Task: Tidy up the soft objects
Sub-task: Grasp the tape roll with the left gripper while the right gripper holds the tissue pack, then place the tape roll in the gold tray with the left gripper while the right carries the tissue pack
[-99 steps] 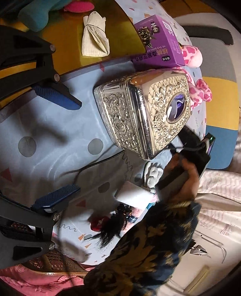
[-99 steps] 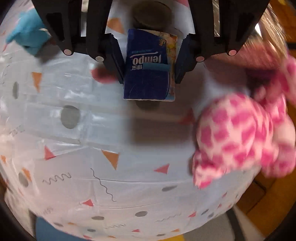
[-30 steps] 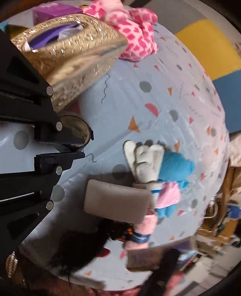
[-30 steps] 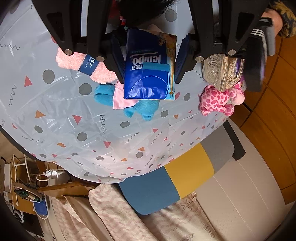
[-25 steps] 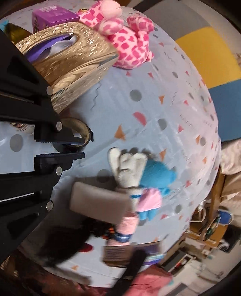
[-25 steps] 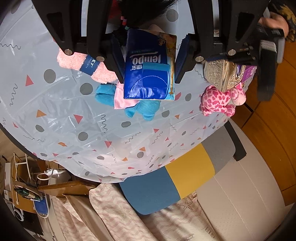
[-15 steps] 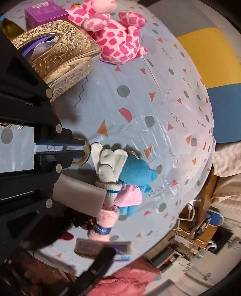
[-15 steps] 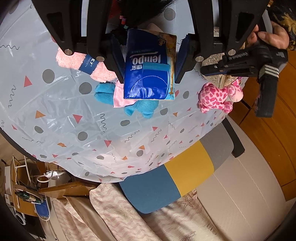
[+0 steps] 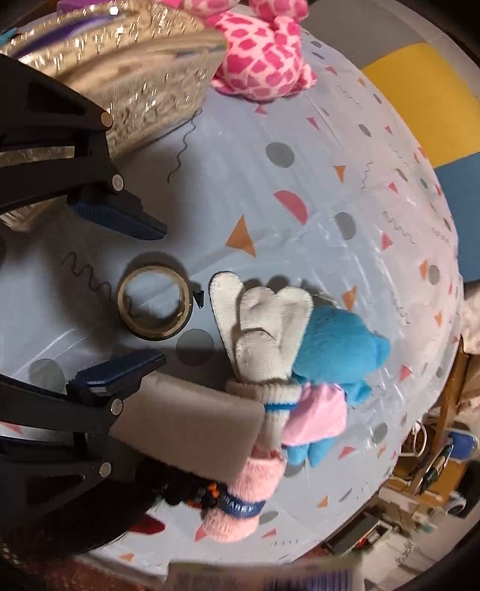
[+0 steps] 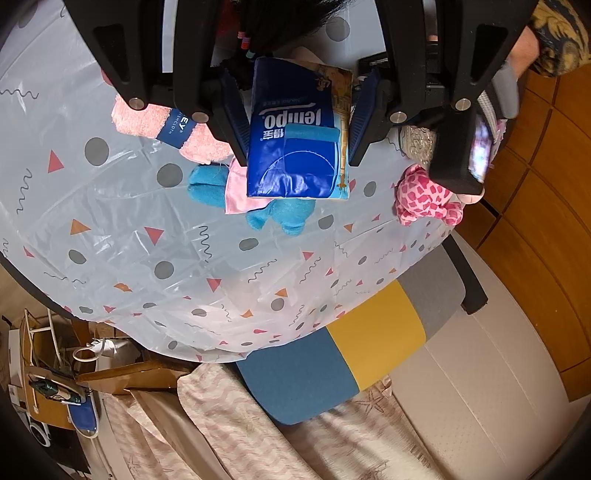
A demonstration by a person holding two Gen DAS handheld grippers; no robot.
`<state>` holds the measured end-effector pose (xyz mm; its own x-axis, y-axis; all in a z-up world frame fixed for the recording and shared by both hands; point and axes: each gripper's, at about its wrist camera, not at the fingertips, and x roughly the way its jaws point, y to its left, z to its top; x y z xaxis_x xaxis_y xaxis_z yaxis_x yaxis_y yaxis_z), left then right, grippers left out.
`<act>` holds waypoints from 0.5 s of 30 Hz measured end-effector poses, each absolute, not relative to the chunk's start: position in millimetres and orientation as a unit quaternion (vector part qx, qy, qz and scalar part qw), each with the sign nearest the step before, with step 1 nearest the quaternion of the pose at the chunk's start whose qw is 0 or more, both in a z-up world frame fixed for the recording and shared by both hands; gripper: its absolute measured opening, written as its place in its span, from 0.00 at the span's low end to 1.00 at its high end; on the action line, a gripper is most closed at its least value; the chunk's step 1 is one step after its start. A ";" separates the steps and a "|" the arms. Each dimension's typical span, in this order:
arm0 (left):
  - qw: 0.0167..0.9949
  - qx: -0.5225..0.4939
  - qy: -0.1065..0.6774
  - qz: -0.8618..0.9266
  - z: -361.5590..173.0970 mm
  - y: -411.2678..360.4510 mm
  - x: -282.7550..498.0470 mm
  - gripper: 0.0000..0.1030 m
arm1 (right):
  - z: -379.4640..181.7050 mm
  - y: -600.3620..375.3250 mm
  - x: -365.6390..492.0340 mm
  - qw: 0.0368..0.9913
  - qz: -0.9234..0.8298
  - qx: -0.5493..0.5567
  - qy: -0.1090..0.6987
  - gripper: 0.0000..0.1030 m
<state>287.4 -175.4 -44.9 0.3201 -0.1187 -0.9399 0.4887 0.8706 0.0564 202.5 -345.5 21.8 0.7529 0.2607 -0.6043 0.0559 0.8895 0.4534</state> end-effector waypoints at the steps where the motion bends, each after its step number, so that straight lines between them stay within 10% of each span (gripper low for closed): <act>1: 0.793 0.166 0.555 -0.189 -49.1 -176.5 289.0 0.60 | 21.6 -345.4 202.7 0.908 0.057 0.228 0.348 0.50; 4: 0.790 0.164 0.562 -0.183 -60.4 -179.1 291.8 0.47 | 21.4 -345.0 203.3 0.908 0.058 0.227 0.348 0.50; 15: 0.827 0.149 0.497 -0.216 -27.4 -165.7 235.2 0.47 | 15.1 -339.9 209.2 0.907 0.053 0.206 0.363 0.50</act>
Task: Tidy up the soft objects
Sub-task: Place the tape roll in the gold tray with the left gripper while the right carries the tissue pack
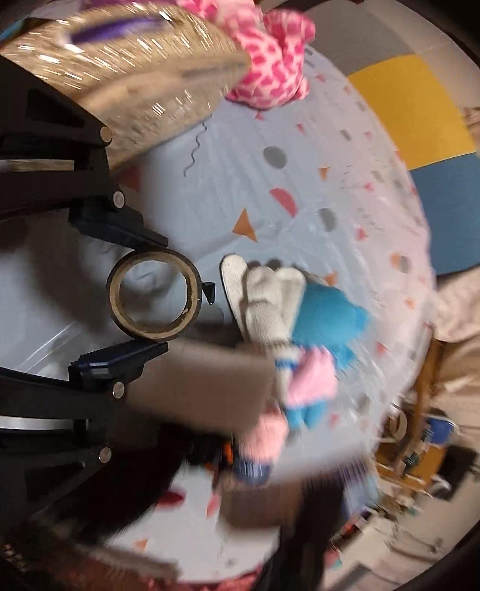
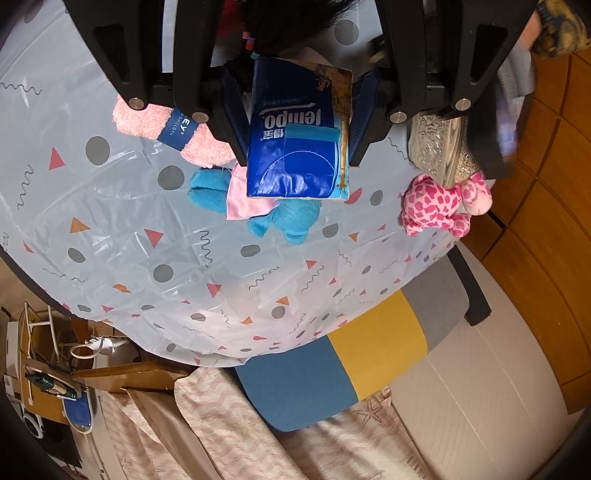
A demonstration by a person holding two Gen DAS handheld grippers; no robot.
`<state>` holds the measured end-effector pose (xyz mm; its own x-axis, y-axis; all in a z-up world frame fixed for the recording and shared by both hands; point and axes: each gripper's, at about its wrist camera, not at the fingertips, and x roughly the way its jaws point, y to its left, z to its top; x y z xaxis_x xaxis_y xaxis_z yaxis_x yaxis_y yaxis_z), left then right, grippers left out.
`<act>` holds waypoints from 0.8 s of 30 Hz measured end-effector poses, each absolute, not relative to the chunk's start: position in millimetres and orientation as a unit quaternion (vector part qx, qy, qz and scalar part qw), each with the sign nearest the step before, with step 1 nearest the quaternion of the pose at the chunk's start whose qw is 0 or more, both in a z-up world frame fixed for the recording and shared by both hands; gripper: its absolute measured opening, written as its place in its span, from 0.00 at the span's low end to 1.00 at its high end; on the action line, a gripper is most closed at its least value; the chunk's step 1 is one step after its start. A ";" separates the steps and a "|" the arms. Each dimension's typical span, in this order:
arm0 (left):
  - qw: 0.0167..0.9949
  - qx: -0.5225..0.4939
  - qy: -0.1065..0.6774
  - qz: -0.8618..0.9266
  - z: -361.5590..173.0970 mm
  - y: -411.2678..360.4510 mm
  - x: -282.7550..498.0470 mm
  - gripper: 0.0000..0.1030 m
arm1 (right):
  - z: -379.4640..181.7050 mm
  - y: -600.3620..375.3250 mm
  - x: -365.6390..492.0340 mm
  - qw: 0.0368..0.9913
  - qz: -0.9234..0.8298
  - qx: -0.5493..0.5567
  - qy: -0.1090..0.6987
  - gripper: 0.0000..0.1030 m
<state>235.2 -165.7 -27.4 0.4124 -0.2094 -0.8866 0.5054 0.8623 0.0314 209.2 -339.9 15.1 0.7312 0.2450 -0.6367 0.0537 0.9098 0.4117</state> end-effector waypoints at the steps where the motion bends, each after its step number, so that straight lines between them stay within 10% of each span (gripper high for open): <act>1: 0.832 0.139 0.485 -0.228 -16.3 -160.8 222.2 0.47 | 14.2 -339.3 209.7 0.907 0.052 0.203 0.365 0.50; 15: 0.907 -0.011 0.401 -0.128 79.7 32.6 104.2 0.47 | 2.8 -329.6 213.4 0.908 0.019 0.154 0.389 0.50; 24: 0.887 -0.146 0.437 0.021 39.8 202.0 74.5 0.47 | -3.7 -322.2 217.5 0.909 -0.012 0.119 0.400 0.50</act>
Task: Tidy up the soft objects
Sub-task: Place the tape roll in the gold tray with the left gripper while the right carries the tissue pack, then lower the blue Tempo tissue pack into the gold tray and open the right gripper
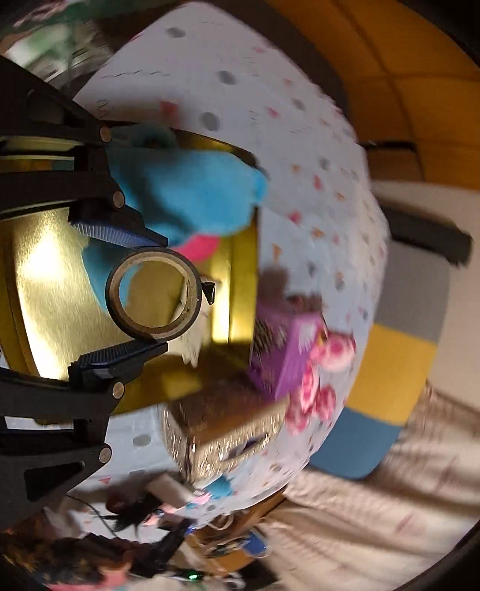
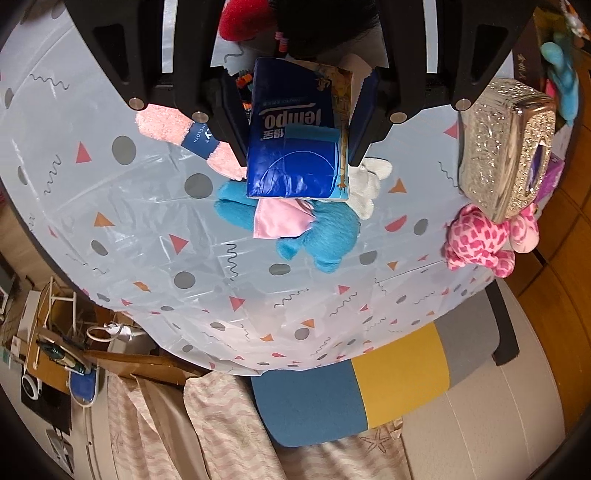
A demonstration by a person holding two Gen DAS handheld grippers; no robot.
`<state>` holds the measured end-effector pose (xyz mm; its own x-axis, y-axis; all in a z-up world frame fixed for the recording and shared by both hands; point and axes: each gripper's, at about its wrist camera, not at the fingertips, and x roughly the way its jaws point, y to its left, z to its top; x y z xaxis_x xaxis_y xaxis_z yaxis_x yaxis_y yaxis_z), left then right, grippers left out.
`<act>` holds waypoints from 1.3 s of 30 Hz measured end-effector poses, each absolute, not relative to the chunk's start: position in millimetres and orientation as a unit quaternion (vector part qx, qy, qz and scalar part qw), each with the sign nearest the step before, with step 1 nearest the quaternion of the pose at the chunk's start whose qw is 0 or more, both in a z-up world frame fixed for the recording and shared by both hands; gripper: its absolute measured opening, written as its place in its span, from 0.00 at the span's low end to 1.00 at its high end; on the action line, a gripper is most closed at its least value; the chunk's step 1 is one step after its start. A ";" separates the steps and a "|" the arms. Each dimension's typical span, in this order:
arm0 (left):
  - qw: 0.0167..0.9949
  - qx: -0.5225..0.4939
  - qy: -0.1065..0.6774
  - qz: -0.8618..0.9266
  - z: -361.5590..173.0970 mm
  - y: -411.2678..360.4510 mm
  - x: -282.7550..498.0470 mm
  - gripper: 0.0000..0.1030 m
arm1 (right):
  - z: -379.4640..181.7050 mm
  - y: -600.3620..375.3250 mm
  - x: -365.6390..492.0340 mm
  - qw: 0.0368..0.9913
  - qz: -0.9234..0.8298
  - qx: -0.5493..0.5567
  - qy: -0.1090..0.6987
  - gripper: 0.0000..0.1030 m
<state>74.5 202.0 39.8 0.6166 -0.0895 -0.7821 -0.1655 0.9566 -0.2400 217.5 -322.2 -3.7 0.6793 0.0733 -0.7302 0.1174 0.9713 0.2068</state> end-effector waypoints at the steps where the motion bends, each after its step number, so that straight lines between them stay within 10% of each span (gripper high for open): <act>1: 0.885 -0.155 0.439 0.024 34.7 207.1 73.5 0.47 | -3.3 -321.5 217.3 0.909 -0.013 0.117 0.400 0.50; 19: 0.873 -0.129 0.469 0.016 -27.0 190.5 145.8 0.48 | 50.2 -252.7 152.6 0.926 0.039 0.079 0.368 0.50; 26: 0.885 -0.106 0.452 0.018 -26.9 185.1 143.2 0.79 | 62.5 -190.0 134.6 0.915 0.135 0.079 0.373 0.50; 39: 0.912 -0.120 0.386 0.063 15.2 195.3 75.4 0.82 | 37.4 -26.6 126.6 0.850 0.302 0.013 0.431 0.50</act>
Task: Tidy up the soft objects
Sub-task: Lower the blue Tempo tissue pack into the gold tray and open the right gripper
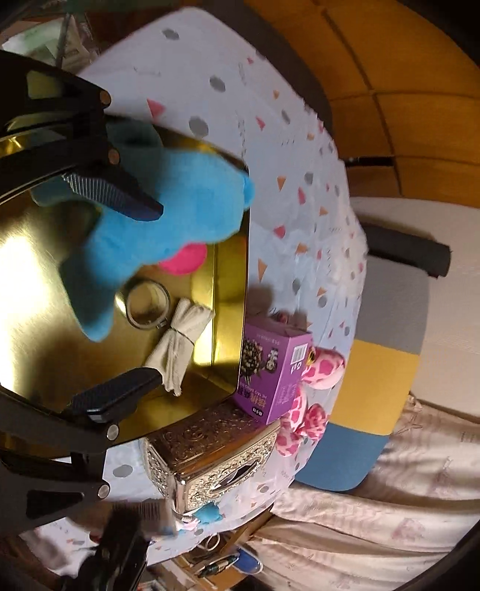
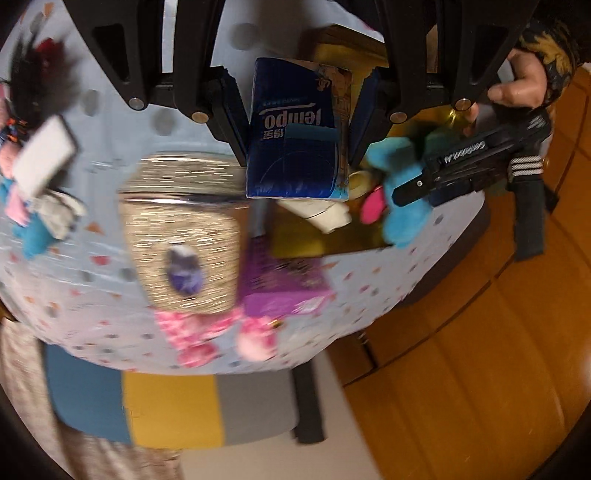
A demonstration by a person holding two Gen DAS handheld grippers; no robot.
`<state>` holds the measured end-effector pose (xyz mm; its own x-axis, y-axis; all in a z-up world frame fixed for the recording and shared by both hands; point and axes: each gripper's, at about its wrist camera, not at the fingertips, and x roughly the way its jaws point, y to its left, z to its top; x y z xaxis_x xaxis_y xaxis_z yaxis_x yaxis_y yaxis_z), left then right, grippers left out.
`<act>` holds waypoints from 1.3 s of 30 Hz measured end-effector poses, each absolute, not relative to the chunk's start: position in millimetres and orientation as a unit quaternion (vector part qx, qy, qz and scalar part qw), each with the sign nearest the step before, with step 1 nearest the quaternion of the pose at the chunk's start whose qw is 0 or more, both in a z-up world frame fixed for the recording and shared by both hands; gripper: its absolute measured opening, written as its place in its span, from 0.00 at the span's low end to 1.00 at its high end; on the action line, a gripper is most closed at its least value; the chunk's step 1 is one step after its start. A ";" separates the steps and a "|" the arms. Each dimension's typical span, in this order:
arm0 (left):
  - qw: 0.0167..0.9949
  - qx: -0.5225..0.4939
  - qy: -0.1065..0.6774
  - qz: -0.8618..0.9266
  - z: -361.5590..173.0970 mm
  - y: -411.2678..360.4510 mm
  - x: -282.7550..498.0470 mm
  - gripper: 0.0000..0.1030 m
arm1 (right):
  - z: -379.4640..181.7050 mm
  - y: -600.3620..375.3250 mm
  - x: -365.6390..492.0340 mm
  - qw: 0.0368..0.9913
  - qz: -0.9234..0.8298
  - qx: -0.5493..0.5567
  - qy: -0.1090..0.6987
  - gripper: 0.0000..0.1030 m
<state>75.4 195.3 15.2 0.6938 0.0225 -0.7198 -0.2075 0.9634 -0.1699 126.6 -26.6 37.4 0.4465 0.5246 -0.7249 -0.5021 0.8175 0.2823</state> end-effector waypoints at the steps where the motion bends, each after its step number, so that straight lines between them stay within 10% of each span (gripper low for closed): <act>1: 0.914 -0.118 0.382 0.068 16.8 196.1 69.1 0.82 | 34.4 -17.3 127.1 0.847 0.306 0.006 0.434 0.50; 25: 0.917 -0.116 0.369 0.101 19.2 204.3 20.1 0.85 | -33.5 67.4 166.4 0.833 0.251 -0.106 0.481 0.52; 30: 0.916 -0.115 0.370 0.101 18.8 202.3 19.0 0.85 | -18.6 59.8 160.8 0.845 0.259 -0.082 0.460 0.69; 39: 0.917 -0.109 0.373 0.092 18.8 193.9 16.7 0.85 | 9.6 32.0 145.4 0.869 0.248 -0.045 0.425 0.70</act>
<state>16.7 193.9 18.8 0.7049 0.0880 -0.7038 -0.2506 0.9592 -0.1311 145.4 32.0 9.6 0.5159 0.3921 -0.7617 -0.4687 0.8734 0.1322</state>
